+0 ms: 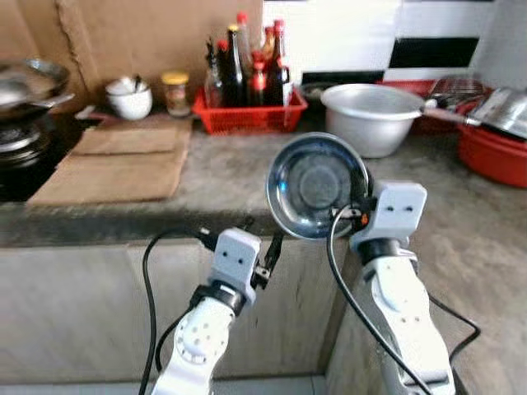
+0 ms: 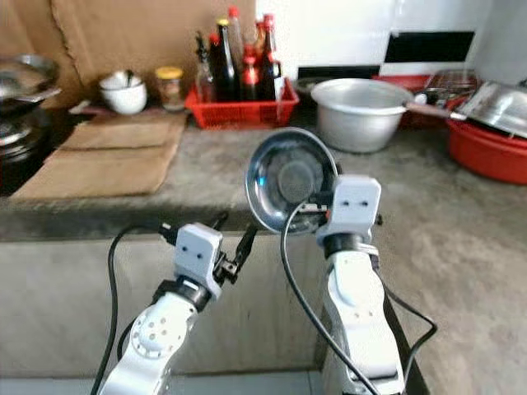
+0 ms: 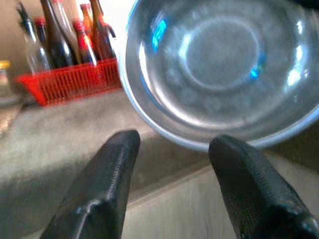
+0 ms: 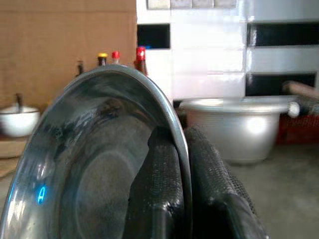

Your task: Kitchen organization

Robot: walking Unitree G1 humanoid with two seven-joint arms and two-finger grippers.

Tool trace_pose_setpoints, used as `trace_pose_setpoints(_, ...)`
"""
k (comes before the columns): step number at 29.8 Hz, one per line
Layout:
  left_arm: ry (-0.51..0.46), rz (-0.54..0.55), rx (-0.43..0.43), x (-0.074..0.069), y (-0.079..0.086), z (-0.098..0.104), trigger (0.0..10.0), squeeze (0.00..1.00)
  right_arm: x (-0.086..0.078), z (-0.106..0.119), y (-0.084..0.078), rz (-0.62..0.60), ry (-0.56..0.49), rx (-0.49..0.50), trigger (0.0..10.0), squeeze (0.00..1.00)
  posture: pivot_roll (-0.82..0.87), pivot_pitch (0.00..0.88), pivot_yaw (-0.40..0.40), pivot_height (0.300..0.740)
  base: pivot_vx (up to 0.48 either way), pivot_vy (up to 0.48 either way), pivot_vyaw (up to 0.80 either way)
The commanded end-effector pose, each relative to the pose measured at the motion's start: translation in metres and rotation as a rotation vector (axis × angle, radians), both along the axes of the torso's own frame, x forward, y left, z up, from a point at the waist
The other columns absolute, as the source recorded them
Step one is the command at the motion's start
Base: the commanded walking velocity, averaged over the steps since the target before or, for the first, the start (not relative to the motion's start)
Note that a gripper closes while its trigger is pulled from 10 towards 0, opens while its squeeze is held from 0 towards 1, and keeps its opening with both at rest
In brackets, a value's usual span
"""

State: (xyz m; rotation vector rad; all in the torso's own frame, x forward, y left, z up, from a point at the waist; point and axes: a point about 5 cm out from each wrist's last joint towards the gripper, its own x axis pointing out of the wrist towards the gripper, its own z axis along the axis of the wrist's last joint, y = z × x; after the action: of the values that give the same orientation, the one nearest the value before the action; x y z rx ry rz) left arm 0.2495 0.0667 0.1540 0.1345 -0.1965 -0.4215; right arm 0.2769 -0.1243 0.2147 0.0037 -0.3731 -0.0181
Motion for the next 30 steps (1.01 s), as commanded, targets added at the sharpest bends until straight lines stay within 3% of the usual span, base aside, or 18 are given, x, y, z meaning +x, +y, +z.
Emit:
trace_pose_setpoints(1, -0.009, -0.012, -0.004, 0.0002, -0.0021, 0.0029, 10.0, 0.0, -0.0006, 0.0032, -0.0034, -0.014, -0.018, 0.002, 10.0, 0.0, 0.02, 0.0, -0.009, 0.74, -0.322, 0.0, 0.0)
trace_pose_setpoints(10, -0.01, -0.01, 0.0, 0.0008, -0.0016, 0.003, 10.0, 0.0, -0.0001, 0.0035, -0.0032, -0.018, -0.019, 0.004, 10.0, 0.0, 0.02, 0.0, -0.009, 0.74, -0.303, 0.0, 0.0)
trace_pose_setpoints(30, -0.008, -0.01, -0.004, 0.0017, -0.0014, 0.0031, 10.0, 0.0, 0.0013, 0.0038, -0.004, -0.014, -0.022, 0.01, 10.0, 0.0, 0.02, 0.0, -0.009, 0.74, 0.0, 0.0, 0.0)
